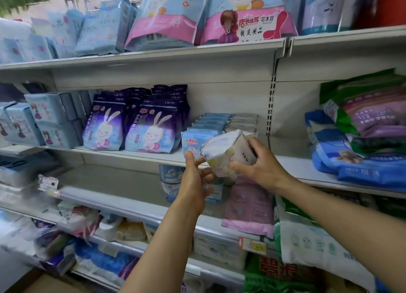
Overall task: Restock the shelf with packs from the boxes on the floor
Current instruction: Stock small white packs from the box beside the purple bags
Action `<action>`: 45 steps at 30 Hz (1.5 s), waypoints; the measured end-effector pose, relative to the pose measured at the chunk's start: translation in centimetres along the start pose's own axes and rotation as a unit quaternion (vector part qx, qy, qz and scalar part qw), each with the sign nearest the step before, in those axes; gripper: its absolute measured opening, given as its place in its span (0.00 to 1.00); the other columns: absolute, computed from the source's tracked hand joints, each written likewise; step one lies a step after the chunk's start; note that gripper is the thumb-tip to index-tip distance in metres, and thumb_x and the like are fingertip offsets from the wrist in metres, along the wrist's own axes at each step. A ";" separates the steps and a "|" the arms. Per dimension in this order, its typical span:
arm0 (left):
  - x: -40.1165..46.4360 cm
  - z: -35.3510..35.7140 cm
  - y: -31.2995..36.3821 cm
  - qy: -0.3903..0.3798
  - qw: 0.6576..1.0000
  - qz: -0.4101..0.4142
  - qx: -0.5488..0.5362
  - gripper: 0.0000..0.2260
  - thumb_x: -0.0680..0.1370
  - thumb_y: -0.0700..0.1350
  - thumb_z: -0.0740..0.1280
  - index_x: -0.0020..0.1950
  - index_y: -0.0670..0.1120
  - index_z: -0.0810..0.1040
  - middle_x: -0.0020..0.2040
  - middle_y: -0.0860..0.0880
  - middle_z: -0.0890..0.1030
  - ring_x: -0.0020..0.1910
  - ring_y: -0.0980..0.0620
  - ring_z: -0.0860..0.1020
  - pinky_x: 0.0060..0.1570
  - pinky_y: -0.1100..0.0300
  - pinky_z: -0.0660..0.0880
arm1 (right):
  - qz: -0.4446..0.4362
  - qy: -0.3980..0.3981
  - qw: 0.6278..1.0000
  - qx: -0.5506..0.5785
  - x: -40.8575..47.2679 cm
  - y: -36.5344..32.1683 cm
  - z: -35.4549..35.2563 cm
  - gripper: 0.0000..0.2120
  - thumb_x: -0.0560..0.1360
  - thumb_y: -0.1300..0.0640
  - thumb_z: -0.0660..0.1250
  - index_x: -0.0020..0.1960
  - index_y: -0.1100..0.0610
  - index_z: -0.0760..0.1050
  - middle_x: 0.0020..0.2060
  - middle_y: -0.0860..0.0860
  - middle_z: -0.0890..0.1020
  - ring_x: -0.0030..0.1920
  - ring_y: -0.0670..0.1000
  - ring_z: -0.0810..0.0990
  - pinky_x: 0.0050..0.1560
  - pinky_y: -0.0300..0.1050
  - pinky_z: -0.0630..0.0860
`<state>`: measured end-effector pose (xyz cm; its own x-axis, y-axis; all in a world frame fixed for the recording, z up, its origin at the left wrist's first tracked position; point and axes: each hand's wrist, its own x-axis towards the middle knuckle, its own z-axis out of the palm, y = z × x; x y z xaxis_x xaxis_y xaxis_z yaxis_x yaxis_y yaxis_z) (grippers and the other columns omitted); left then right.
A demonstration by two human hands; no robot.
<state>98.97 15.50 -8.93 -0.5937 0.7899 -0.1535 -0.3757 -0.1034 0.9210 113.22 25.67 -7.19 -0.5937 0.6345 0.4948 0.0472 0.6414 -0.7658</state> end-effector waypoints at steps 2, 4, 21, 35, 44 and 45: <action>-0.1 0.1 -0.1 0.002 1.000 0.008 0.011 0.25 0.81 0.66 0.48 0.51 0.53 0.80 0.31 0.53 0.80 0.36 0.55 0.75 0.51 0.51 0.68 | 0.073 0.008 0.992 0.099 -0.1 0.3 0.3 0.21 0.71 0.58 0.75 0.60 0.53 0.72 0.51 0.48 0.82 0.47 0.43 0.82 0.42 0.38 0.79; 0.0 0.1 -0.2 -0.005 1.000 0.013 0.017 0.24 0.82 0.65 0.48 0.51 0.54 0.80 0.31 0.54 0.82 0.38 0.55 0.76 0.52 0.51 0.68 | 0.111 0.017 0.984 0.136 -0.2 0.5 0.4 0.19 0.72 0.57 0.74 0.60 0.54 0.73 0.52 0.51 0.82 0.48 0.47 0.83 0.40 0.42 0.81; 0.2 2.0 -0.5 -0.093 0.991 0.012 0.099 0.14 0.80 0.54 0.61 0.63 0.53 0.79 0.57 0.52 0.83 0.56 0.55 0.78 0.52 0.57 0.71 | 0.172 0.071 0.979 0.087 0.1 2.4 -1.3 0.19 0.67 0.60 0.78 0.54 0.51 0.76 0.49 0.45 0.83 0.47 0.44 0.82 0.41 0.35 0.78; 3.0 5.0 -0.9 -0.099 0.988 0.026 0.114 0.20 0.82 0.45 0.62 0.74 0.50 0.68 0.66 0.50 0.74 0.52 0.59 0.74 0.62 0.57 0.70 | 0.184 0.081 0.979 -0.030 4.5 6.3 -0.7 0.23 0.67 0.58 0.78 0.59 0.55 0.75 0.52 0.50 0.82 0.52 0.49 0.81 0.56 0.46 0.78; 2.9 5.5 -1.0 -0.056 0.995 -0.005 0.084 0.18 0.80 0.45 0.65 0.71 0.52 0.71 0.66 0.46 0.73 0.59 0.50 0.73 0.59 0.54 0.71 | 0.207 0.084 0.971 -0.079 4.5 5.5 -0.6 0.29 0.66 0.57 0.79 0.63 0.56 0.69 0.55 0.52 0.80 0.53 0.50 0.80 0.56 0.49 0.78; 2.9 5.4 -1.0 -0.056 0.995 -0.007 0.083 0.18 0.81 0.45 0.65 0.71 0.52 0.71 0.66 0.46 0.73 0.58 0.50 0.73 0.60 0.53 0.72 | 0.214 0.079 0.970 -0.083 4.4 5.3 -0.5 0.30 0.67 0.57 0.78 0.64 0.57 0.68 0.56 0.52 0.80 0.53 0.50 0.79 0.56 0.47 0.77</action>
<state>101.49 21.19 -8.32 -0.5027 0.8540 -0.1340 -0.2554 0.0013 0.9668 111.25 32.09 -8.80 -0.3622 0.9075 0.2129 0.3979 0.3571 -0.8451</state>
